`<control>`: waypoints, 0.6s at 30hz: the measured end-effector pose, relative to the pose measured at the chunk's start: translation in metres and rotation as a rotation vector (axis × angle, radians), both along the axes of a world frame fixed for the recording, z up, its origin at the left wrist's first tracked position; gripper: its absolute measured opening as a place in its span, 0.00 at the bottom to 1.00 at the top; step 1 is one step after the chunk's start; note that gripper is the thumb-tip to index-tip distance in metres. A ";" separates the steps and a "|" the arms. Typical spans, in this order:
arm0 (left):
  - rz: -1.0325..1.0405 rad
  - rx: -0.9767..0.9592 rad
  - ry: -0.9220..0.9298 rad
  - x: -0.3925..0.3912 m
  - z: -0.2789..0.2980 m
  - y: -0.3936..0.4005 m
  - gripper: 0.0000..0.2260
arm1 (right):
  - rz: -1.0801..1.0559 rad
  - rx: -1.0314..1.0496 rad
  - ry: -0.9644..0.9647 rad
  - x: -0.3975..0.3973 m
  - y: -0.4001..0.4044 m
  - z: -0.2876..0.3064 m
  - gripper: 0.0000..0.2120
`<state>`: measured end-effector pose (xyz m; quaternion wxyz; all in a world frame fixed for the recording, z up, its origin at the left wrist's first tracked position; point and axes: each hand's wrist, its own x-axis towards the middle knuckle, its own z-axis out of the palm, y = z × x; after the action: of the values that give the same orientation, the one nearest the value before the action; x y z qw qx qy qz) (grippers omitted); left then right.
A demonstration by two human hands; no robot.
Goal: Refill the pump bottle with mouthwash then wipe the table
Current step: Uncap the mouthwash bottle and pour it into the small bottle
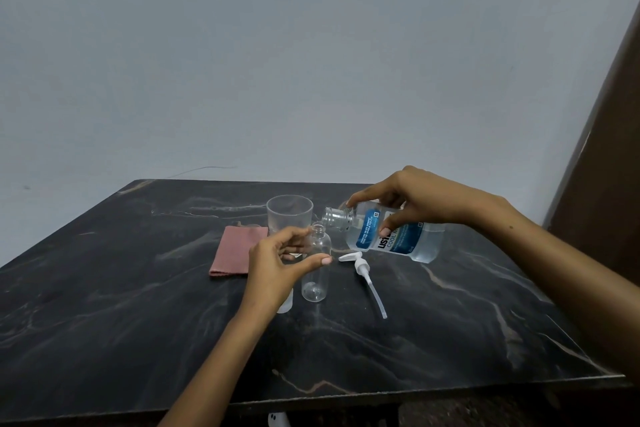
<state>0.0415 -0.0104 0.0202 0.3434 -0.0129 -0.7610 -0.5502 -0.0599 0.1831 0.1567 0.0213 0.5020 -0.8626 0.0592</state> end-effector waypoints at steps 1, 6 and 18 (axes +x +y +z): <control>0.000 0.001 0.001 0.000 0.000 0.000 0.20 | -0.003 0.003 0.002 -0.001 0.000 0.000 0.28; -0.005 0.010 0.004 0.000 0.001 0.000 0.20 | -0.003 0.018 0.013 -0.003 -0.002 0.003 0.28; 0.001 -0.003 -0.001 0.000 0.000 -0.001 0.20 | 0.004 0.043 0.004 -0.002 -0.004 0.008 0.28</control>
<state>0.0411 -0.0109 0.0207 0.3431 -0.0128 -0.7623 -0.5487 -0.0619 0.1793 0.1647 0.0121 0.5042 -0.8626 0.0399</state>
